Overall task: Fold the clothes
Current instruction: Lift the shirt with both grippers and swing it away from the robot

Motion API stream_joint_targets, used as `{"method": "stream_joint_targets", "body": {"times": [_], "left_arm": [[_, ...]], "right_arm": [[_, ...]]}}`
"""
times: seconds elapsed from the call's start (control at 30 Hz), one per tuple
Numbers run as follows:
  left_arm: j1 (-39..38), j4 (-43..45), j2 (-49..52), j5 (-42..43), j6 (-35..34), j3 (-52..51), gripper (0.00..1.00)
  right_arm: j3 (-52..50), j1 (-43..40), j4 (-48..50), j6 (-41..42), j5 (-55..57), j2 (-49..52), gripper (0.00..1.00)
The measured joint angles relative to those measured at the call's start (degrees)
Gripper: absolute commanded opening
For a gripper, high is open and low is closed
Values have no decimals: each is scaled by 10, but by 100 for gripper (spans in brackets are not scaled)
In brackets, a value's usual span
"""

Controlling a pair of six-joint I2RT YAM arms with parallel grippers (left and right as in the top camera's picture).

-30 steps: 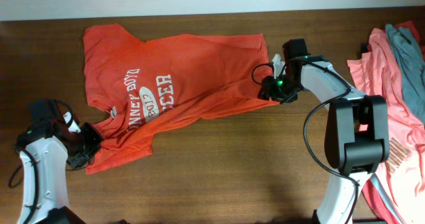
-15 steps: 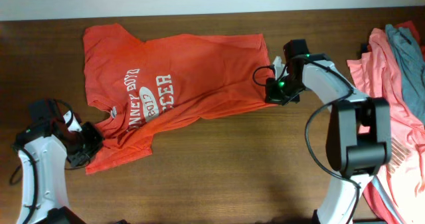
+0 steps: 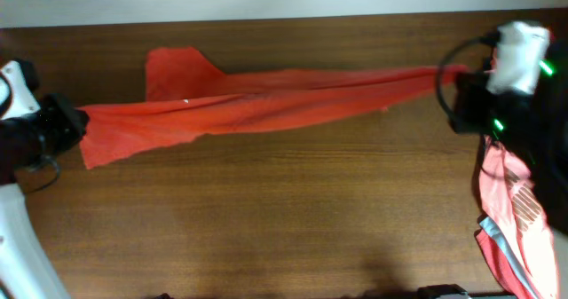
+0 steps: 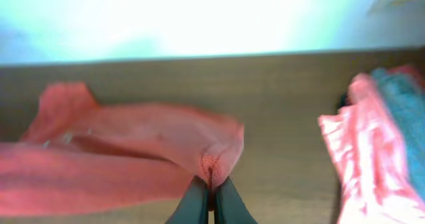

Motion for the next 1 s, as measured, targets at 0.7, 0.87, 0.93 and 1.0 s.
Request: {"method": "stream_joint_targets", "body": {"times": [0.7, 0.87, 0.93, 1.0], "left_arm": [[-54, 131, 100, 11, 1, 104, 0], [-103, 410, 233, 36, -23, 105, 0], [-103, 463, 259, 43, -41, 120, 0], [-98, 487, 275, 48, -52, 153, 0]], "right_arm": [[56, 0, -1, -10, 88, 232, 4], [75, 0, 102, -15, 83, 349, 4], [118, 0, 107, -15, 83, 357, 4], [176, 0, 110, -15, 82, 357, 4]]}}
